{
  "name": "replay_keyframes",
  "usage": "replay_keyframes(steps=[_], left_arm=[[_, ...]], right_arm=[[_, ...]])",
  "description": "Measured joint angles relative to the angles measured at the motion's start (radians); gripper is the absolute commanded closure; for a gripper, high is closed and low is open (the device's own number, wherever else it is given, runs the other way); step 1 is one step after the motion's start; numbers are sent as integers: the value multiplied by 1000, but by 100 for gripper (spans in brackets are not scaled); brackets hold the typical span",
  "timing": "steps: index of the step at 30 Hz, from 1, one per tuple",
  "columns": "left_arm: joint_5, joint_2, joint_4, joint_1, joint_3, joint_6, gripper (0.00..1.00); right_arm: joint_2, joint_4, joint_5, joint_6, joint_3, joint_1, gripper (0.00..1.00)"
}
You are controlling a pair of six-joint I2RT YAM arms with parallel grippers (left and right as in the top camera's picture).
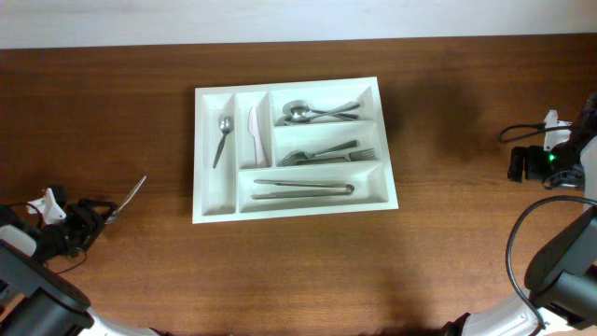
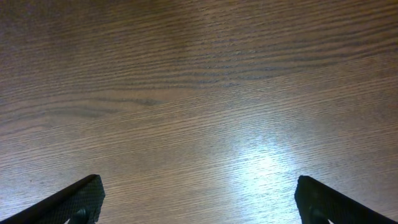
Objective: Pack container
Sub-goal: 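Lower the left gripper and align it with the spoon's bowl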
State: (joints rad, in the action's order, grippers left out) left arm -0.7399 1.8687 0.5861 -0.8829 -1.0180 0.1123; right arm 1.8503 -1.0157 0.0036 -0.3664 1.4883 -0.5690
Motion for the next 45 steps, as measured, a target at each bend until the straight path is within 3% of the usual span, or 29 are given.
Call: replay_keyframes(steps=[45], left_arm=[[42, 5, 15, 0, 0, -1, 48]], right_arm=[[0, 0, 0, 0, 0, 0, 1]])
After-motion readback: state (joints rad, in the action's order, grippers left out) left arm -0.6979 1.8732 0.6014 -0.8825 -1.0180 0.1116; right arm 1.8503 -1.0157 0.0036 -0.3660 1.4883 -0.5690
